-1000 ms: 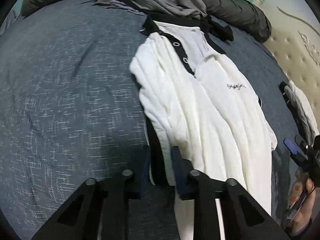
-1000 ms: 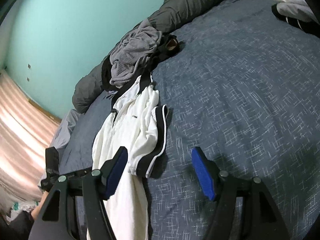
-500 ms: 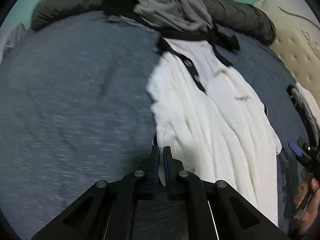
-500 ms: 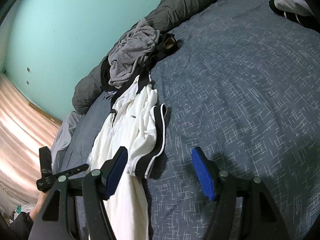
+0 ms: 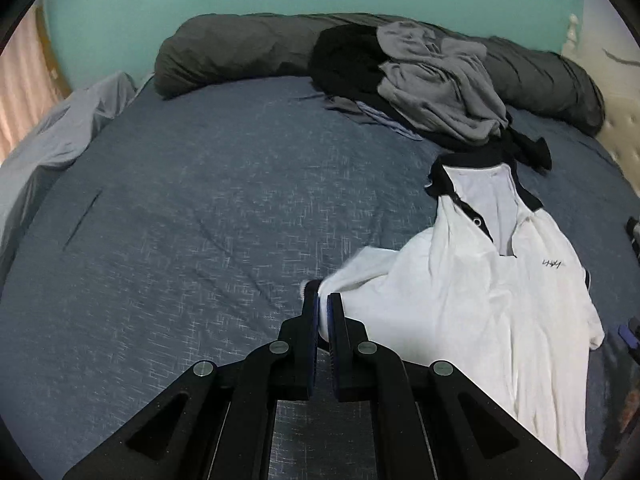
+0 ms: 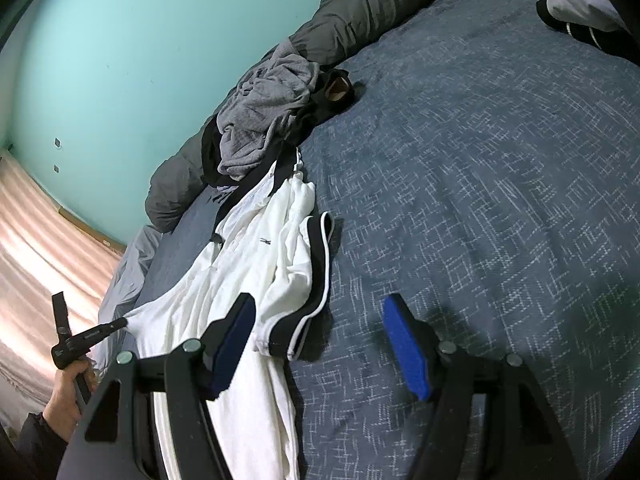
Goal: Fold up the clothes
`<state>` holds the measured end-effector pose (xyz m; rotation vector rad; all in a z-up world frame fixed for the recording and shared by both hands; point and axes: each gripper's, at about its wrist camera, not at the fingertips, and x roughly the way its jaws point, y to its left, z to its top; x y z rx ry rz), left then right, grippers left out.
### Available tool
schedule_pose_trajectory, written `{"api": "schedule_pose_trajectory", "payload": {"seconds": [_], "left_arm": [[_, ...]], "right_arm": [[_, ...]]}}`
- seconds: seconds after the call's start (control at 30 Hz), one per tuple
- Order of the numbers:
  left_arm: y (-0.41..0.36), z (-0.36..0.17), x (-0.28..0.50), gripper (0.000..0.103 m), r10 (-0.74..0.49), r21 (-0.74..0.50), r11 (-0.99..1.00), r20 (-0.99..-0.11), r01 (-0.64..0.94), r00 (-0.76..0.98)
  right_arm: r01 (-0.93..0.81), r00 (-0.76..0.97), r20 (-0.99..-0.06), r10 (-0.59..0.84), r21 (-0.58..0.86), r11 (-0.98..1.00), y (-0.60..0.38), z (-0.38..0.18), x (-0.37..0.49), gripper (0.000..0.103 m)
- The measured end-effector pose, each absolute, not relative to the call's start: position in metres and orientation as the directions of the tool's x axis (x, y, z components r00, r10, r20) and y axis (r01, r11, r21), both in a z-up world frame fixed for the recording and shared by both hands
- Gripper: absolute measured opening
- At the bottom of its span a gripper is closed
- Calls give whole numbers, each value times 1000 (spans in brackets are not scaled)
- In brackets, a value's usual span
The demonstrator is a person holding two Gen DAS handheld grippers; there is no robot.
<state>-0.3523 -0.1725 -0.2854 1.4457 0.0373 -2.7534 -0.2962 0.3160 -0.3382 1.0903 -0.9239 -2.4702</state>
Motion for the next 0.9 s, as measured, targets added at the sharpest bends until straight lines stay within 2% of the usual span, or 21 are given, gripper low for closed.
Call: {"api": "schedule_pose_trajectory", "payload": {"seconds": [0.13,0.37,0.43,0.47,0.5,0.53,0.6,0.7,0.73,0.87,0.9], "left_arm": [[-160,-320,-350,5,37,-40,-999,-864,-4,-501],[-167,-351,-345,7,80,-130,-990,-842,56,-534],[-171,-358,-337,12,88,-159,-984,-824,80,-560],[-173,-361,-334,14,92,-173,-981,-819,92,-567],[-175,-364,-331,22,95,-186,-977,-815,102,-572],[-176,-365,-326,37,100,-200,-974,-805,110,-584],[-179,-367,-315,49,108,-230,-965,-783,123,-612],[-181,-371,-302,53,117,-252,-959,-767,128,-630],[-181,-374,-299,58,120,-253,-959,-768,127,-629],[-181,-372,-300,69,155,-281,-953,-772,114,-616],[-181,-372,-299,75,156,-282,-953,-773,112,-615]], "right_arm": [[-1,-661,-567,-492,656,-755,315,-341,-299,67],[-4,-644,-577,-503,660,-752,315,-346,-302,67],[-9,-635,-572,-519,678,-735,315,-350,-304,67],[-13,-632,-574,-521,680,-733,314,-351,-304,67],[-15,-627,-574,-526,685,-729,313,-353,-305,67],[-14,-623,-572,-534,691,-723,312,-354,-305,67],[-11,-618,-566,-546,701,-713,310,-356,-305,67],[-6,-625,-566,-537,692,-722,308,-353,-303,67],[-7,-629,-569,-529,685,-728,308,-352,-302,67],[-49,-643,-606,-469,643,-764,308,-346,-312,67],[-56,-645,-615,-454,631,-774,307,-345,-317,67]]}}
